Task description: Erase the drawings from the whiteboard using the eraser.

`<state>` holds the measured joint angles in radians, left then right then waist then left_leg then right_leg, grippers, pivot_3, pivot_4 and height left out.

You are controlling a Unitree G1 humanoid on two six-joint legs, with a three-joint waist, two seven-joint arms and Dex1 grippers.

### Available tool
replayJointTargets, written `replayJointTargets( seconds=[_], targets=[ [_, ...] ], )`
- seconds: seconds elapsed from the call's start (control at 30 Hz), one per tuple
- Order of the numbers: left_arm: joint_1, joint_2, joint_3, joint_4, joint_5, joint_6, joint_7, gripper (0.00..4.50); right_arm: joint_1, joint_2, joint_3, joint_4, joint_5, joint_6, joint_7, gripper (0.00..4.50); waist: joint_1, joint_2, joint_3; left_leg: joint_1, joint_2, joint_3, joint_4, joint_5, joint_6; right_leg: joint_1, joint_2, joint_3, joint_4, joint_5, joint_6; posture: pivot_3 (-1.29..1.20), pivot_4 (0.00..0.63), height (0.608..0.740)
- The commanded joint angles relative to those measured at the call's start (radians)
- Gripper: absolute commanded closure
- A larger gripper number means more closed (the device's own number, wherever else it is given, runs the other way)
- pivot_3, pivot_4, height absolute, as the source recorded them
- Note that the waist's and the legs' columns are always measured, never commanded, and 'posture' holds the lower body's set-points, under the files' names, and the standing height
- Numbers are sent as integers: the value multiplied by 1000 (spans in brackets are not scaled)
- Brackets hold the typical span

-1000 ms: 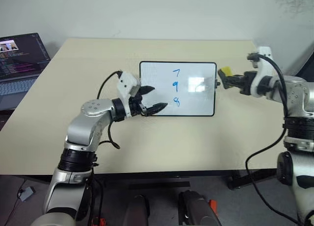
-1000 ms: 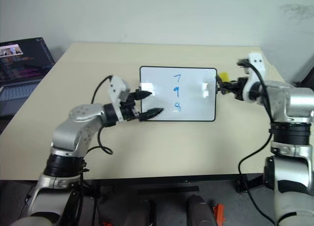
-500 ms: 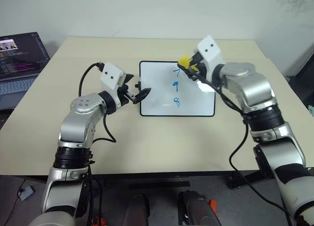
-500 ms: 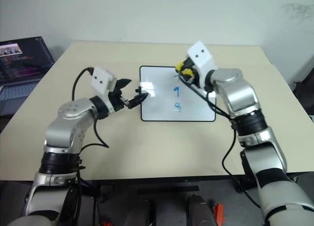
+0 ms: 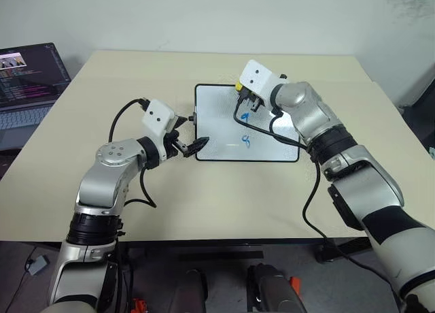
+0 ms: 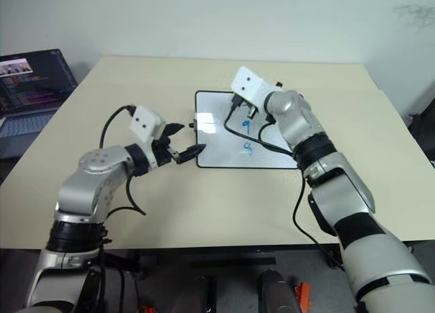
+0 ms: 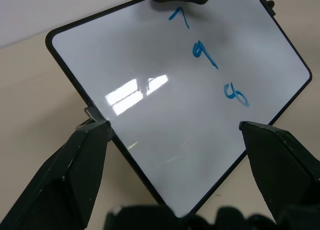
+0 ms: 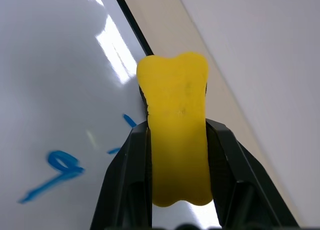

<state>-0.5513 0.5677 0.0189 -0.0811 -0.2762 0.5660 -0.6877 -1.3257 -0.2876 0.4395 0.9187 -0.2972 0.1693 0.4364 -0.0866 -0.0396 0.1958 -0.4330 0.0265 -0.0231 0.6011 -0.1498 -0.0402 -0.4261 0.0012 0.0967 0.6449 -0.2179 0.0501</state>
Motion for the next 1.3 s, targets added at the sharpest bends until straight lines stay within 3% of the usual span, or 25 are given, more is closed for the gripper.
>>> replayJointTargets(
  seconds=[0.03, 0.67, 1.13, 1.3],
  targets=[
    [-1, 7, 14, -54, -10, 2, 3, 0, -42, -14, 14, 41, -64, -82, -19, 3398, -1, 0, 0, 0, 0, 0, 0, 0, 0, 0, 0, 0, 0, 0, 0, 0, 150, 740],
    [1, 11, 18, -52, -8, -6, -2, 0, 22, -39, 58, 90, -209, -168, 106, 3399, -2, 0, 0, 3, 0, 0, 3, 0, 0, 2, 0, 0, 2, 0, -1, 0, 150, 740],
    [-7, 6, 10, -45, -6, -12, -4, 0, -58, -65, -27, 199, -196, -80, -38, 3399, 2, 0, 0, 3, 0, 0, 4, 0, 0, 3, 0, 0, 2, 1, -1, 0, 150, 740],
    [-7, 6, 7, -44, -5, -15, -6, 0, -50, -47, -23, 191, -196, -90, -14, 3399, -1, 0, 0, 3, 0, 0, 4, 0, 0, 3, 0, 0, 2, 1, -1, 0, 150, 740]
  ],
)
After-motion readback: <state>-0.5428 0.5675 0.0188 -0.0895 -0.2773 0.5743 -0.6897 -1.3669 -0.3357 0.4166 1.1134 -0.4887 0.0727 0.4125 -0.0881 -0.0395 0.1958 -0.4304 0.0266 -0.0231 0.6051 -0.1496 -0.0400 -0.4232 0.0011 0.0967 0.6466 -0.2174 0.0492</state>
